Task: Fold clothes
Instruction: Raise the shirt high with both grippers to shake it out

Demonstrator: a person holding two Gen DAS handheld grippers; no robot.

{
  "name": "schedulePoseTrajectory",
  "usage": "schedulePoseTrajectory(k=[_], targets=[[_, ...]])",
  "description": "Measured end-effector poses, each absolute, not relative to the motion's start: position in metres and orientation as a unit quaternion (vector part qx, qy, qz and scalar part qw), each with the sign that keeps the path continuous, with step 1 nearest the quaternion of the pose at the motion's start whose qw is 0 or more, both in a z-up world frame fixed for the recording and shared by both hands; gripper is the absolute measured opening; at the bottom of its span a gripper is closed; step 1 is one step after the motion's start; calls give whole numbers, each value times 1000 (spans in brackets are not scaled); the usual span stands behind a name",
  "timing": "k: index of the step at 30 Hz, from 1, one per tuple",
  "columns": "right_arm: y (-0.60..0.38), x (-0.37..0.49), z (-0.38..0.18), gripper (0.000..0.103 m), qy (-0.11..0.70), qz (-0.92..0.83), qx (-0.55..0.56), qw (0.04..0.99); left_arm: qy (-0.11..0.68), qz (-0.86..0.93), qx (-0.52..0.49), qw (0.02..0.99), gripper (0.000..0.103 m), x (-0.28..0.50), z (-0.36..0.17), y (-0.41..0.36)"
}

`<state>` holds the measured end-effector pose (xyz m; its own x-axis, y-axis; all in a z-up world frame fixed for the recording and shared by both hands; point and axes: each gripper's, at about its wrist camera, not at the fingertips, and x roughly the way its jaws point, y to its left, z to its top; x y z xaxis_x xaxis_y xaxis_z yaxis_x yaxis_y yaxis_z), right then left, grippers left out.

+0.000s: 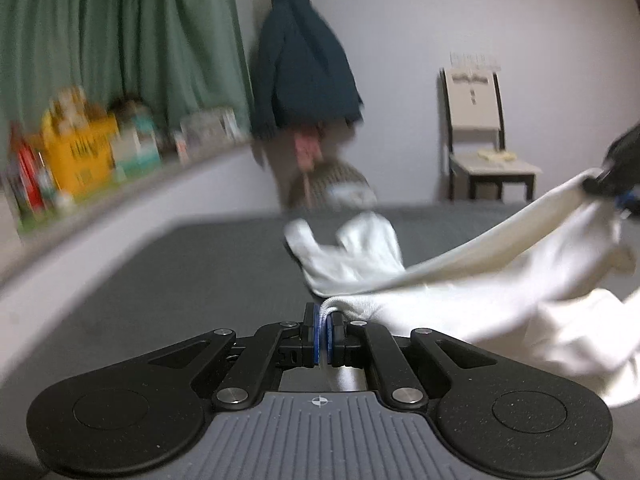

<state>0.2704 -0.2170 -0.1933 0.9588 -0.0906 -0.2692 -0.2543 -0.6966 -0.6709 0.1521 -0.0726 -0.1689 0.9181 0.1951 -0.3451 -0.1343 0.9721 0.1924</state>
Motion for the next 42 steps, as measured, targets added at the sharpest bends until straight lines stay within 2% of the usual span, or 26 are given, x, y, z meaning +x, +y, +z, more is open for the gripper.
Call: schedulePoseTrajectory(k=[3,8,11,15,18,21,24,27,31,34,37,42], targets=[[-194,275,-144,5,118,26,-816,565,117,108,104,982,5,149,-128,-62],[-174,246,-32,4,77,-83,-562,820,-32,110,159,981,5,136,-27,-64],[-177,227,33,4,14,-134,-455,880,-133,106,184,968,5,117,46,-69],[-193,197,129,4,-91,-197,-341,914,-263,104,172,944,5,62,137,-72],[-201,163,182,4,-169,-232,-267,920,-293,86,191,933,5,33,168,-77],[-200,157,198,4,-174,-228,-244,926,-281,89,206,933,5,28,163,-82],[-191,168,188,4,-157,-230,-262,924,-273,107,211,932,5,14,150,-79],[-177,155,169,4,-201,-251,-262,910,-284,133,213,925,5,5,128,-76],[-162,184,152,4,-158,-249,-287,911,-242,104,241,934,5,4,112,-77],[-153,175,147,4,-193,-260,-265,908,-252,110,246,930,5,1,95,-74],[-149,201,133,4,-160,-262,-268,913,-160,63,241,955,5,44,81,-64],[-152,258,91,4,-67,-223,-252,939,-37,-16,167,985,5,120,41,-38]])
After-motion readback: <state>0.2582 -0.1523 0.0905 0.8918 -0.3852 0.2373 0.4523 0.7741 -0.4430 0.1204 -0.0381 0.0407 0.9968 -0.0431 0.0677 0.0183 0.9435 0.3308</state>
